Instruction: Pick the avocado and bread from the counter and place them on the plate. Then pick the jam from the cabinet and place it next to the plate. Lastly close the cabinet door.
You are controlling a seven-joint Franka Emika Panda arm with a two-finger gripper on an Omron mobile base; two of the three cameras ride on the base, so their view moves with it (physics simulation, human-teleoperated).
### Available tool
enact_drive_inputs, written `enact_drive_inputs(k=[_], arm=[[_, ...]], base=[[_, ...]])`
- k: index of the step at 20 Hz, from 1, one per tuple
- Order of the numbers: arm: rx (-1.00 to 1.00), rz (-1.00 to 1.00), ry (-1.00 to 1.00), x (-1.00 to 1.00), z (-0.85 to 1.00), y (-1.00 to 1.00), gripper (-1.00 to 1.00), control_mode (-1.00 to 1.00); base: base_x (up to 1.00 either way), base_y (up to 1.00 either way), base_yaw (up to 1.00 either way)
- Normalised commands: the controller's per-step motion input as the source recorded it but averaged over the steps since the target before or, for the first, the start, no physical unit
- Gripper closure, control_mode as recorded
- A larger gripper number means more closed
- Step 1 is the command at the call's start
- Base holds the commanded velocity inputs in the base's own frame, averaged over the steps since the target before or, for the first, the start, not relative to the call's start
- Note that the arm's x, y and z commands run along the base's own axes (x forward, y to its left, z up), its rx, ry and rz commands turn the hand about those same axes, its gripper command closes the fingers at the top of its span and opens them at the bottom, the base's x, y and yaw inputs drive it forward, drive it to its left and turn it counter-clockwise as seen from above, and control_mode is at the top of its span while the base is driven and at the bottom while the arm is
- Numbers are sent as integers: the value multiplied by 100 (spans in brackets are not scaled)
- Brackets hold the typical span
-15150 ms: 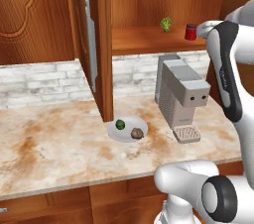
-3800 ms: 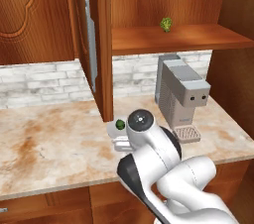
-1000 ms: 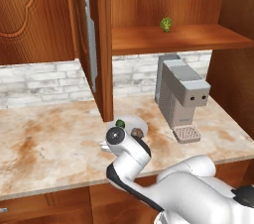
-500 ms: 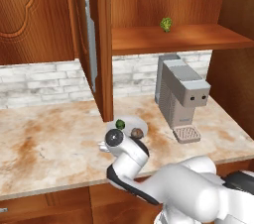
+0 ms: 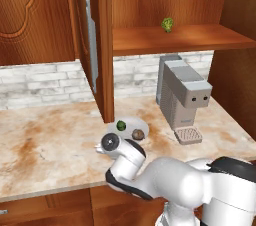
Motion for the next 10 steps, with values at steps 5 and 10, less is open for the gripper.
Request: enact_drive_inputs(k=[5,10], arm=[[0,0,0,11,-23,17,100,-100],[0,0,0,3,-24,15,100,-100]], base=[[0,0,0],[0,0,0]])
